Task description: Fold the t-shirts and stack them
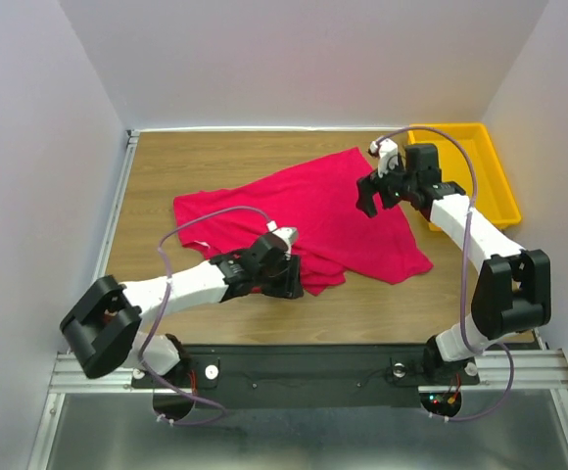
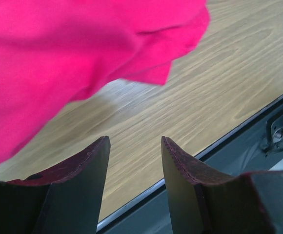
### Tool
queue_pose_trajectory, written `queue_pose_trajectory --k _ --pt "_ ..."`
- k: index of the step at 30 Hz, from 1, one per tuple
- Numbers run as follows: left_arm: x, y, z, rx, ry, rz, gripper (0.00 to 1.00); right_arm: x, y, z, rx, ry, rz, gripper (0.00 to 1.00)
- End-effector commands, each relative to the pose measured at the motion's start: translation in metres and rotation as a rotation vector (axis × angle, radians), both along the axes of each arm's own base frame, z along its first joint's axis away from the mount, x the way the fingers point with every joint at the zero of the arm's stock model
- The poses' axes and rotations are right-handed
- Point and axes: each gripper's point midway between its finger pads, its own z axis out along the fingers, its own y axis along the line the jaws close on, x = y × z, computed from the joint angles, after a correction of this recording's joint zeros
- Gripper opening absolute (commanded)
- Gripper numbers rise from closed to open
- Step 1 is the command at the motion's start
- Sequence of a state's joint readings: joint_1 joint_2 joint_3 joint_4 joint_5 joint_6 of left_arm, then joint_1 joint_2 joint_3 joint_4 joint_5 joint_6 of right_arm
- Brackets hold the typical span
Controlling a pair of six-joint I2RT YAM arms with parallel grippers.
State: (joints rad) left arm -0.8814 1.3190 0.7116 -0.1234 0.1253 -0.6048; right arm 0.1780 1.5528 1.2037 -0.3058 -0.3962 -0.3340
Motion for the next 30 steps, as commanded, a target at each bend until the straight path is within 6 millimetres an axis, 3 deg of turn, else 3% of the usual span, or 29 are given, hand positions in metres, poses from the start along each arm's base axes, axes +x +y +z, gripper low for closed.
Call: queue_pose_trajectory --k 1,7,8,14,19,20,23,27,30 --pt "0.024 -0.033 0.013 0.031 -0.100 0.037 0.58 -0.031 -0.007 -0.035 -0.020 0.078 0.029 1.00" --pt "0.031 -0.069 0.002 0.195 -0.131 0.033 0.60 -0.038 -0.031 -0.025 0.020 0.067 -0.038 1.00" --pt "0.026 -0.074 -0.014 0.246 -0.116 0.016 0.60 -0.038 -0.041 -0.027 0.032 0.076 -0.064 1.00" --pt "0.037 -0.076 -0.040 0.412 -0.159 0.023 0.60 -0.045 -0.054 -0.028 0.082 0.094 -0.093 1.00" --pt "0.035 -0.068 -0.043 0.470 -0.181 0.006 0.33 -0.049 -0.063 -0.031 0.094 0.104 -0.118 1.00" --pt "0.033 -0.062 -0.044 0.488 -0.187 -0.001 0.22 -0.050 -0.064 -0.031 0.103 0.107 -0.120 1.00" --pt "0.029 -0.051 -0.045 0.509 -0.195 -0.010 0.00 -0.051 -0.065 -0.033 0.117 0.118 -0.123 1.00" --pt "0.015 -0.046 -0.031 0.500 -0.219 -0.067 0.00 -0.052 -0.067 -0.033 0.128 0.122 -0.127 1.00" --pt "-0.008 -0.050 -0.002 0.429 -0.220 -0.155 0.00 -0.052 -0.070 -0.032 0.132 0.123 -0.135 1.00"
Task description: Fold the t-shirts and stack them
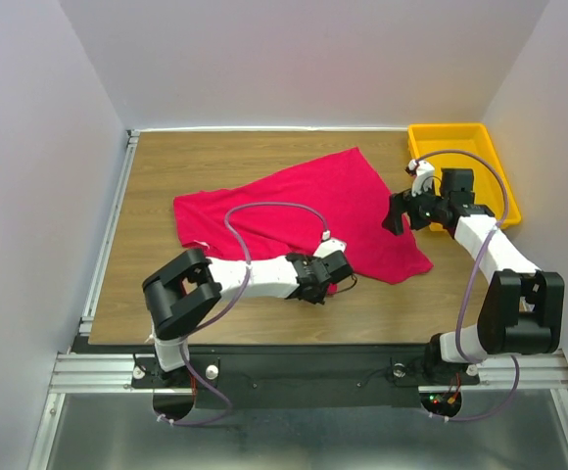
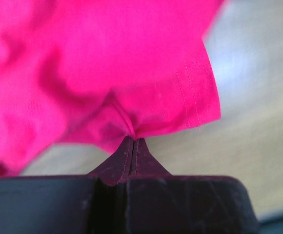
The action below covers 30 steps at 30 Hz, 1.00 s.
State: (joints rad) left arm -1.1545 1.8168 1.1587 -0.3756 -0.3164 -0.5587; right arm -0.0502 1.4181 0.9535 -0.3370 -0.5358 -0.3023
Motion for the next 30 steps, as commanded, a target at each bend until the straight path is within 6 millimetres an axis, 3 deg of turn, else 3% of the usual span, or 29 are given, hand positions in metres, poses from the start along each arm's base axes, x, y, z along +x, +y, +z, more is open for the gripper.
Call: queue_pose_trajectory --k 1,2,4,8,11,14,15,16,17,18,19,20,21,22,24,25,26,27,28,29,30 --pt "-0.041 0.005 0.054 -0.074 0.024 -0.151 0.00 0.003 0.001 0.014 0.025 -0.047 0.004 1.00" --pt "-0.052 0.006 0.050 -0.069 0.065 -0.173 0.00 0.003 0.000 0.014 0.023 -0.048 0.005 1.00" --pt "-0.082 0.010 0.070 -0.153 0.145 -0.222 0.00 0.003 -0.001 0.011 0.021 -0.041 0.004 1.00" --pt "-0.124 0.018 0.078 -0.232 0.299 -0.262 0.00 0.004 -0.003 0.007 0.016 -0.033 0.001 1.00" --pt "-0.149 0.019 0.093 -0.318 0.390 -0.307 0.00 0.005 -0.004 0.005 0.012 -0.029 0.001 1.00" --pt "-0.160 0.025 0.097 -0.322 0.437 -0.321 0.00 0.005 -0.003 0.002 0.016 -0.020 0.008 1.00" --pt "-0.157 0.029 0.095 -0.302 0.426 -0.305 0.06 0.005 -0.002 0.002 0.022 -0.020 0.019 1.00" --pt "-0.154 0.034 0.094 -0.279 0.415 -0.285 0.30 0.005 0.000 -0.001 0.028 -0.012 0.027 1.00" --pt "-0.143 0.044 0.096 -0.227 0.361 -0.238 0.39 0.003 0.005 0.001 0.048 -0.018 0.061 1.00" --pt "-0.135 0.047 0.099 -0.208 0.325 -0.204 0.55 0.003 0.009 0.003 0.060 -0.019 0.086 1.00" --pt "-0.126 0.050 0.105 -0.199 0.285 -0.171 0.63 0.003 0.013 0.006 0.075 -0.022 0.110 1.00" --pt "-0.104 0.057 0.117 -0.179 0.179 -0.100 0.69 0.005 0.016 0.004 0.084 -0.018 0.143 1.00" --pt "-0.089 0.061 0.130 -0.207 0.128 -0.029 0.78 0.011 0.023 0.017 0.117 -0.034 0.183 1.00" --pt "-0.069 0.068 0.146 -0.240 0.042 0.037 0.80 0.016 0.028 0.013 0.144 -0.012 0.207 1.00" --pt "-0.042 0.080 0.159 -0.308 -0.004 0.141 0.80 0.030 0.032 0.013 0.161 0.011 0.221 1.00" --pt "-0.012 0.094 0.169 -0.402 -0.051 0.246 0.80 0.046 0.037 0.031 0.160 -0.025 0.236 1.00" --pt "-0.002 0.110 0.154 -0.373 -0.033 0.304 0.80 0.058 0.036 0.032 0.160 -0.024 0.236 1.00" --pt "0.017 0.110 0.175 -0.508 -0.103 0.333 0.80 0.067 0.042 0.019 0.174 0.024 0.231 1.00" --pt "0.034 0.123 0.177 -0.552 -0.134 0.390 0.80 0.077 0.044 0.017 0.176 0.033 0.225 0.99" --pt "0.059 0.146 0.177 -0.614 -0.179 0.471 0.80 0.097 0.049 0.037 0.180 -0.005 0.215 0.99" --pt "0.074 0.164 0.174 -0.625 -0.207 0.527 0.80 0.109 0.051 0.018 0.188 0.041 0.198 0.98"
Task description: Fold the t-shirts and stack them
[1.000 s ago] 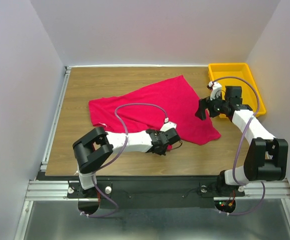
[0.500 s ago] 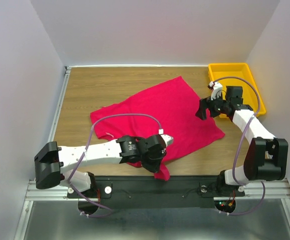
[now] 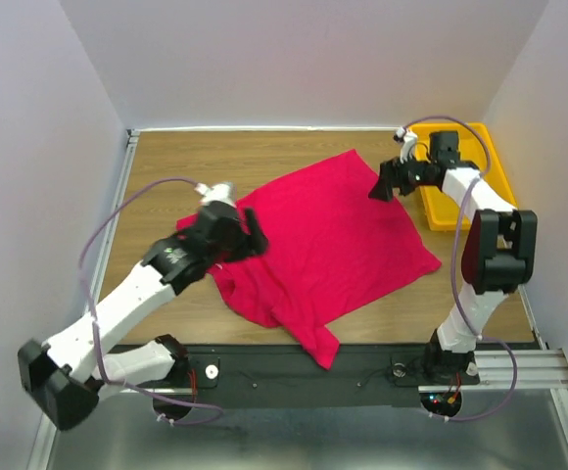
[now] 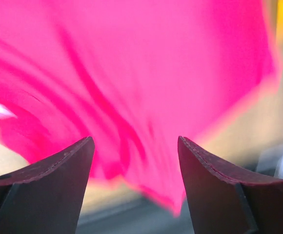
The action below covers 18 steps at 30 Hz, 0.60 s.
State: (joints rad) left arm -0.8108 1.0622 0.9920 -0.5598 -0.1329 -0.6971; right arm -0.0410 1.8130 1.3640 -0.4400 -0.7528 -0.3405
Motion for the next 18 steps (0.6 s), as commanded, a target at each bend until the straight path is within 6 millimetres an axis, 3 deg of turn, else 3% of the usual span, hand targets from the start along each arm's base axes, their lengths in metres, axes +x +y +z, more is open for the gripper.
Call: queue_pose_trajectory --k 1,2,4,5,6,8,9,14,18 --pt "0.064 0.063 0.005 -0.123 -0.122 0.268 0.80 0.046 0.021 0.016 0.046 -0.013 0.001 0.98" --pt "0.081 0.092 0.001 -0.134 -0.119 0.335 0.80 0.065 0.019 0.031 0.048 -0.050 -0.020 0.97" --pt "0.099 0.116 -0.017 -0.147 -0.110 0.392 0.79 0.080 0.032 0.018 0.064 -0.007 -0.031 0.96" --pt "0.106 0.127 -0.021 -0.172 -0.114 0.403 0.79 0.094 0.035 0.027 0.074 -0.024 -0.050 0.96" --pt "0.118 0.157 -0.035 -0.148 -0.093 0.475 0.77 0.099 0.040 0.025 0.068 -0.020 -0.056 0.96" --pt "0.131 0.185 -0.052 -0.125 -0.057 0.541 0.76 0.110 0.043 0.013 0.063 0.003 -0.082 0.95" --pt "0.135 0.206 -0.058 -0.107 -0.050 0.587 0.75 0.118 0.046 0.018 0.054 -0.013 -0.094 0.95" --pt "0.154 0.249 -0.082 0.003 0.000 0.709 0.75 0.127 0.050 0.004 0.063 0.016 -0.113 0.95" --pt "0.168 0.258 -0.106 0.040 0.054 0.724 0.74 0.123 0.049 -0.005 0.057 0.038 -0.117 0.95"
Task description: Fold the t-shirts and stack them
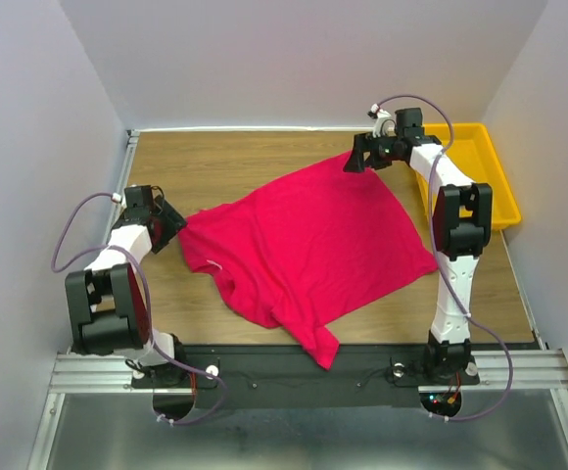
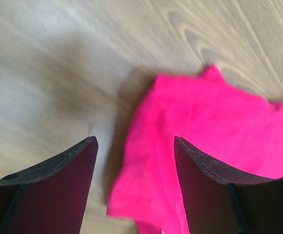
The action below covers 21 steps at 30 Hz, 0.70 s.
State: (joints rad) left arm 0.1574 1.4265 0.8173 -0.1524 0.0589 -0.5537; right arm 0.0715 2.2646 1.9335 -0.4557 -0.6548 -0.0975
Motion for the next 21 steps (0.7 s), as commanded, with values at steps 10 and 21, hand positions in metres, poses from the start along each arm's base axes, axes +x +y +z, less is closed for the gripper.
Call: queue_pose_trajectory --k 10,21 --pt "0.071 -0.008 0.016 -0.005 -0.125 -0.157 0.56 -0.022 -0.007 0.007 -0.023 0.004 -0.005 0.95" --pt "0.064 -0.077 0.073 0.023 -0.316 -0.470 0.00 -0.043 -0.012 0.016 -0.056 -0.013 0.002 0.96"
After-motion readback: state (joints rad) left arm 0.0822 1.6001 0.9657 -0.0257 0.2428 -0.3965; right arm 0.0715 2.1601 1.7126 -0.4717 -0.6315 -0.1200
